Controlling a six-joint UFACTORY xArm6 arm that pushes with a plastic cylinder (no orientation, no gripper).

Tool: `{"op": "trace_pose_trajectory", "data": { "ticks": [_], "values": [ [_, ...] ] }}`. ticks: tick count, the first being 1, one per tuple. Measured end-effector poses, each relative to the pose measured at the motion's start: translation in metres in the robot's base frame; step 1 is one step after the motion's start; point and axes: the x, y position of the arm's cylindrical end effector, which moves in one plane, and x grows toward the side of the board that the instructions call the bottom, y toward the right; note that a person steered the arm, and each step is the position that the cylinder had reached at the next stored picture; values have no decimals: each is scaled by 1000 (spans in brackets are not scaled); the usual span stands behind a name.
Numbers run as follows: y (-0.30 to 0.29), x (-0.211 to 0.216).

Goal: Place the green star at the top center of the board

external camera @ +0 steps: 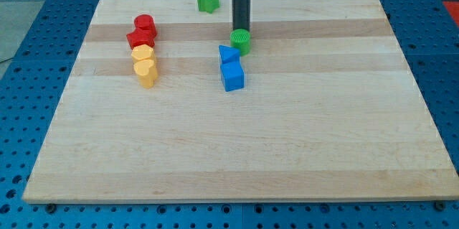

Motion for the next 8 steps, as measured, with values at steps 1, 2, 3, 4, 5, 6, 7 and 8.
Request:
{"op": "trace_pose_trajectory", "data": {
  "ticks": [1,2,3,4,5,6,7,8],
  "values": [
    [2,-13],
    [18,-19],
    [6,-50],
    [-21,-43],
    [-110,-38],
    [-173,-51],
    [-201,-88],
    [-204,-118]
  ]
}}
